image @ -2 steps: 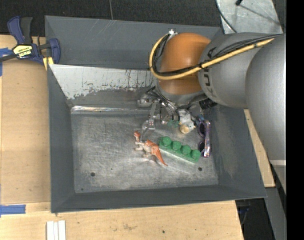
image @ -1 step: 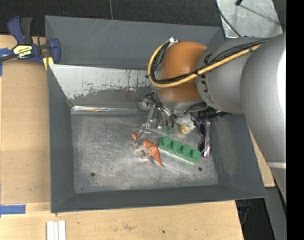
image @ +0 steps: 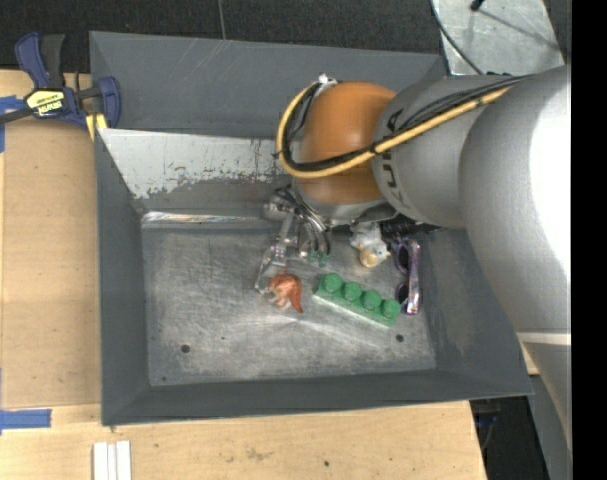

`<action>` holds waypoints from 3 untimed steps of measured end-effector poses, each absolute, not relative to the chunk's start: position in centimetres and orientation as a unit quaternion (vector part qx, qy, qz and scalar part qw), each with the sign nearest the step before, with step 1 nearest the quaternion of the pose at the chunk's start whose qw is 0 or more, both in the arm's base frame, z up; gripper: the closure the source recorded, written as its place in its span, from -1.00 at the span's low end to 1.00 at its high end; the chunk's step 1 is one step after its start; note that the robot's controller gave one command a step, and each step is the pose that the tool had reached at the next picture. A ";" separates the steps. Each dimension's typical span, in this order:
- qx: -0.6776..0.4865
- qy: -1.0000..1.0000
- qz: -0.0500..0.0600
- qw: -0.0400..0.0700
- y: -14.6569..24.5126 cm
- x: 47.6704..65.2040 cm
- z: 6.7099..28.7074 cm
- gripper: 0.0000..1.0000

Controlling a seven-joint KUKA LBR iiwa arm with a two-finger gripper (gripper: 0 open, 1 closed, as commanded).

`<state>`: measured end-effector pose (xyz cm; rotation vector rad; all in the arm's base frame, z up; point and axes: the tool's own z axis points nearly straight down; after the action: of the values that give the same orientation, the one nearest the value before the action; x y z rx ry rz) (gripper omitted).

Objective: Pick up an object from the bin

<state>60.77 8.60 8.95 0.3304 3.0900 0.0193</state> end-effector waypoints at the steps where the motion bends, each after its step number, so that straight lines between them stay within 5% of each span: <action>1: 0.187 0.982 0.008 0.015 8.3 59.7 8.4 -1.00; 2: 0.204 0.979 0.001 0.001 7.1 59.6 9.6 -1.00; 3: 0.225 0.974 0.001 0.003 6.6 59.7 10.7 -1.00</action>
Offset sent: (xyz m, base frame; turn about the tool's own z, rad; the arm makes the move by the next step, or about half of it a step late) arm -0.0068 -0.0212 0.0172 0.2073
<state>59.67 6.59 10.66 0.7056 3.0560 0.0025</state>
